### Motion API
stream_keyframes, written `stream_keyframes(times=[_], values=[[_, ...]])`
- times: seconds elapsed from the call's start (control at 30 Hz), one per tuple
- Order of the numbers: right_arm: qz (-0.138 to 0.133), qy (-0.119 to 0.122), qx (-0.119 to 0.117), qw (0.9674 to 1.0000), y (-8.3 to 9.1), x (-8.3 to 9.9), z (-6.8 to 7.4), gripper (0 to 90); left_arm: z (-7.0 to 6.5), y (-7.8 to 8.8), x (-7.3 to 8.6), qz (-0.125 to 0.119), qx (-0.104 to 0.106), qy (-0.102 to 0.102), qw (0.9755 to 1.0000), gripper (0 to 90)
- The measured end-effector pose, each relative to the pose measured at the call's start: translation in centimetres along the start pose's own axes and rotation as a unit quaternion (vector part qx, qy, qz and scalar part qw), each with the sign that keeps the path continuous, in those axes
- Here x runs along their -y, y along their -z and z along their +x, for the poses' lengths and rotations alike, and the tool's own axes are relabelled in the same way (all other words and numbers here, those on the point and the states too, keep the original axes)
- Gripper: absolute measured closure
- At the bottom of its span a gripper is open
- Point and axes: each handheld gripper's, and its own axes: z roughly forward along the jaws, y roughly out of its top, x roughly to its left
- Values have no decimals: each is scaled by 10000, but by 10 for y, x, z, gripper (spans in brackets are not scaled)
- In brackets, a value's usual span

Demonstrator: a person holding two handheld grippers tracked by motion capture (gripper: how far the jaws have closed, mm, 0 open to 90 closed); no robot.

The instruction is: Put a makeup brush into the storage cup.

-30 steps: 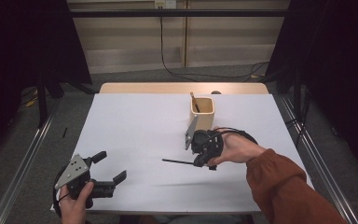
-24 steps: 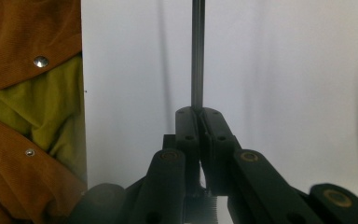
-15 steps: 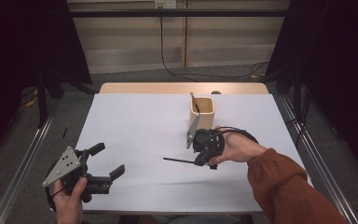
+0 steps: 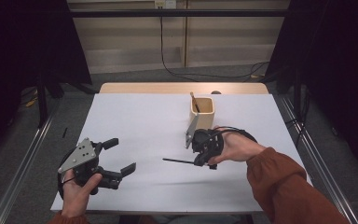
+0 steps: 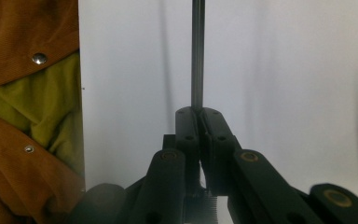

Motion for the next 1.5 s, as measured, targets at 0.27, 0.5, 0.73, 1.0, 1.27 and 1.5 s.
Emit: stream_keyframes(times=[0.27,0.5,0.73,1.0,1.27,1.5], values=[[13,57,-6,10000,0,-1,0,863,-8,-15,-14,283,87,-131,9995,17],[25,90,-36,9999,-3,-5,2,863,-14,-31,-19,381,370,-292,9982,34],[9,167,-21,9999,-3,-6,2,862,-19,-44,-29,467,660,-236,9964,33],[15,223,-29,9997,-3,-6,3,863,-23,-63,-35,926,951,-251,9908,25],[15,211,-59,9998,-5,-10,5,863,-25,-84,-37,1271,1211,-432,9835,22],[19,271,-60,9996,-4,-10,5,863,-22,-96,-40,1535,1160,-481,9801,22]])
